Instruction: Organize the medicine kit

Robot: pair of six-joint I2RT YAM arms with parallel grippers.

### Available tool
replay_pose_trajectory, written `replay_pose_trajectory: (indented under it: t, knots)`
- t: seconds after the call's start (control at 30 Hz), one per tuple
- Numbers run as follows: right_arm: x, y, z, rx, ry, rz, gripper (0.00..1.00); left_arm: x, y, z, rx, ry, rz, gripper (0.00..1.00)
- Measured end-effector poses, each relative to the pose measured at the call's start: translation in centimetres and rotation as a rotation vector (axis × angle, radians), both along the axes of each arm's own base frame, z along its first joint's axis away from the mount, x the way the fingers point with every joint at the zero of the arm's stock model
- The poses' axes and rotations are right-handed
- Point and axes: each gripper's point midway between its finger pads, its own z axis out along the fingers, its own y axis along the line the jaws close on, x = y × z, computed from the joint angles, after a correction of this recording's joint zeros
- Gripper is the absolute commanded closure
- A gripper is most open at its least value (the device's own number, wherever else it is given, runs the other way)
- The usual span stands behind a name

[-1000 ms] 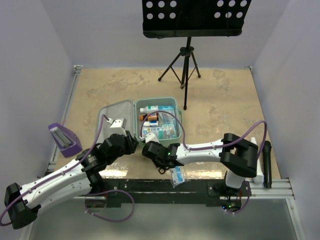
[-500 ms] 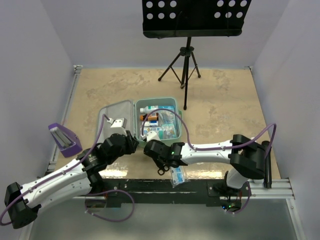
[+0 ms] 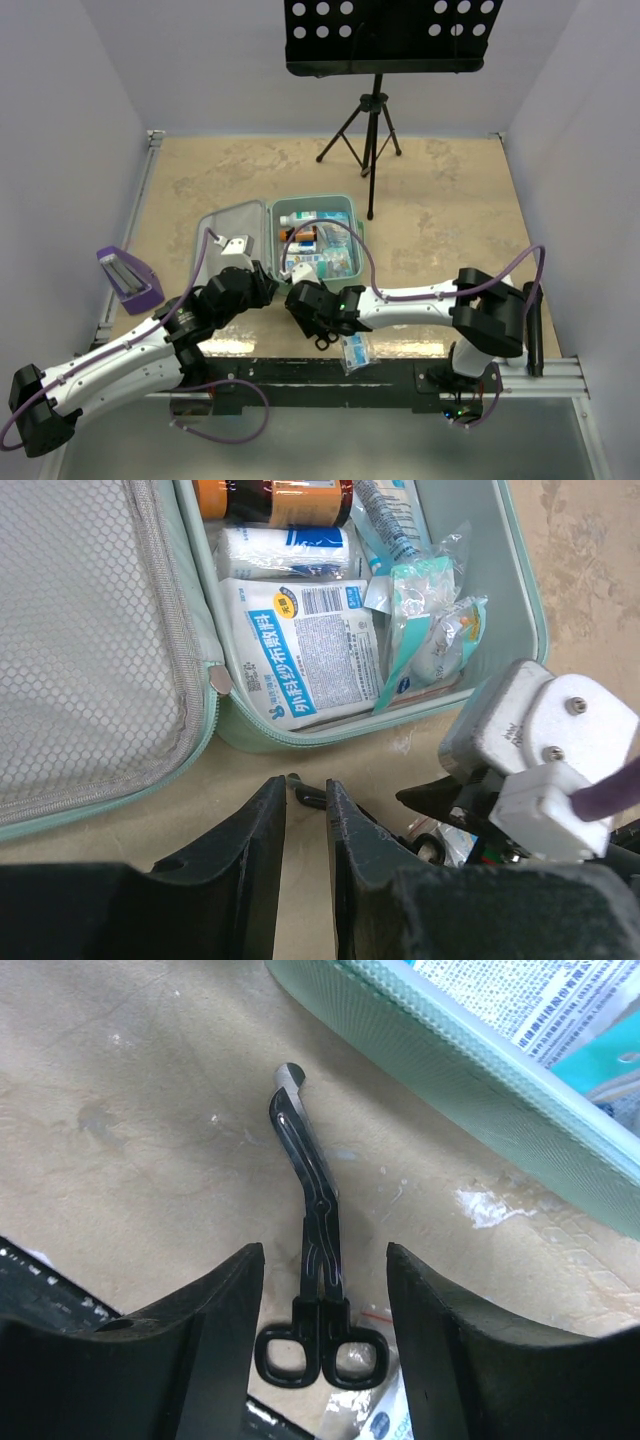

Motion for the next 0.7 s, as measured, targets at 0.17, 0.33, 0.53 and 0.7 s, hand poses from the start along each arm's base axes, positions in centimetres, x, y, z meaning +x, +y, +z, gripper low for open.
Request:
replay_pose_trajectory:
  t: [0.17,0.33,0.53,0.7]
  knots:
    - [0.1,-0.1,-1.9,-0.043,0.003,0.006,0.47,0.0,0.0,0.0,-0.006,0.002,0.003,0.72]
    - [0.4,0.5,-2.1,-0.039,-0.009,0.009,0.49,0.0,0.0,0.1,-0.009,0.000,0.003,0.72]
    - [0.5,0.7,-2.1,-0.048,-0.021,0.015,0.56,0.0,0.0,0.2,-0.017,0.000,0.007,0.72]
    - [0.6,0.9,-2.1,-0.051,-0.022,0.017,0.58,0.0,0.0,0.4,-0.023,-0.004,0.007,0.72]
